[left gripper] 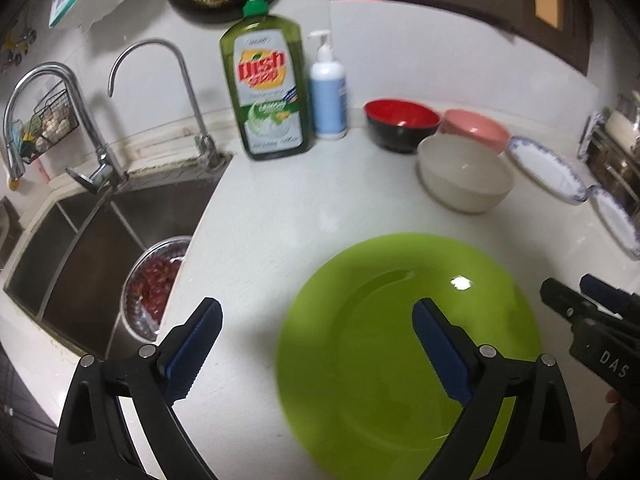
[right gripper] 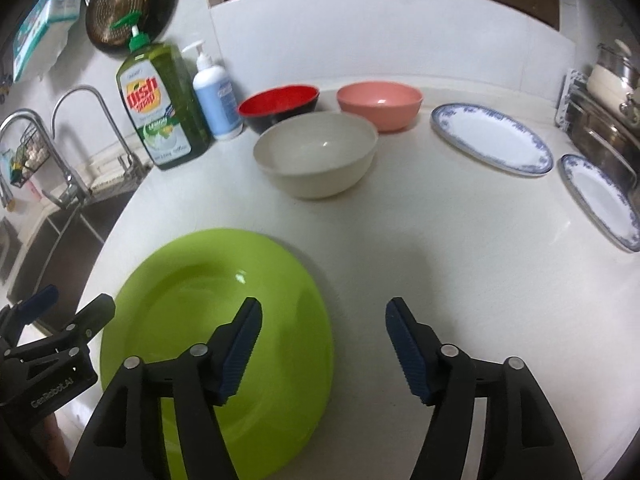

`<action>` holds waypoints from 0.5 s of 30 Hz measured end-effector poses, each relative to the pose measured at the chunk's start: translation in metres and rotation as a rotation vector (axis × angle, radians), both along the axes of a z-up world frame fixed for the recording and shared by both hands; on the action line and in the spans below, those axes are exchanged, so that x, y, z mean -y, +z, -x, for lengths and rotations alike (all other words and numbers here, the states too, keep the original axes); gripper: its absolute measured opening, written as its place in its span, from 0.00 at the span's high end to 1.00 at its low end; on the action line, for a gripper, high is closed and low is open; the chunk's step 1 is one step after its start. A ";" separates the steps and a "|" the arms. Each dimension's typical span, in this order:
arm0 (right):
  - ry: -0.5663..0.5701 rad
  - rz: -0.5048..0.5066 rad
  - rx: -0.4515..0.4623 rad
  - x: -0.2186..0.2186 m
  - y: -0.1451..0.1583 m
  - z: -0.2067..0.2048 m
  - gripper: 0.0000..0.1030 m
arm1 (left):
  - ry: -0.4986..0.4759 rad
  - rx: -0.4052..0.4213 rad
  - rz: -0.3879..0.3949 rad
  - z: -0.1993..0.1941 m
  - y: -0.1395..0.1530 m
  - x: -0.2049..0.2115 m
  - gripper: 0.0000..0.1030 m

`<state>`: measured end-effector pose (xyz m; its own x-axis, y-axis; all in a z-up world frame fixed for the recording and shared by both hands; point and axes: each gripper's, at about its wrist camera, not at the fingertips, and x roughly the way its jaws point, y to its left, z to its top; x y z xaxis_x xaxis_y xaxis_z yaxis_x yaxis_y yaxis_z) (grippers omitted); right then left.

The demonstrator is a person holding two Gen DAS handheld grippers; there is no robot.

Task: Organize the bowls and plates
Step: 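Open both tools and pull back from the lime-green plate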

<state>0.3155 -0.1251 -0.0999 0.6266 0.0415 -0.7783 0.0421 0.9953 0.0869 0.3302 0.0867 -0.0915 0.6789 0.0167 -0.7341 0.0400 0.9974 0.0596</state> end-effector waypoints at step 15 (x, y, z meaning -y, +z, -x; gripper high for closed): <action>-0.156 0.050 0.099 0.062 0.042 0.033 0.25 | -0.127 0.119 -0.005 0.011 0.043 0.070 0.00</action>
<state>0.2826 -0.1874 -0.0581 0.6959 -0.0993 -0.7113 0.1902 0.9805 0.0492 0.3194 0.0167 -0.0487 0.7581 -0.0713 -0.6482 0.1580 0.9845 0.0764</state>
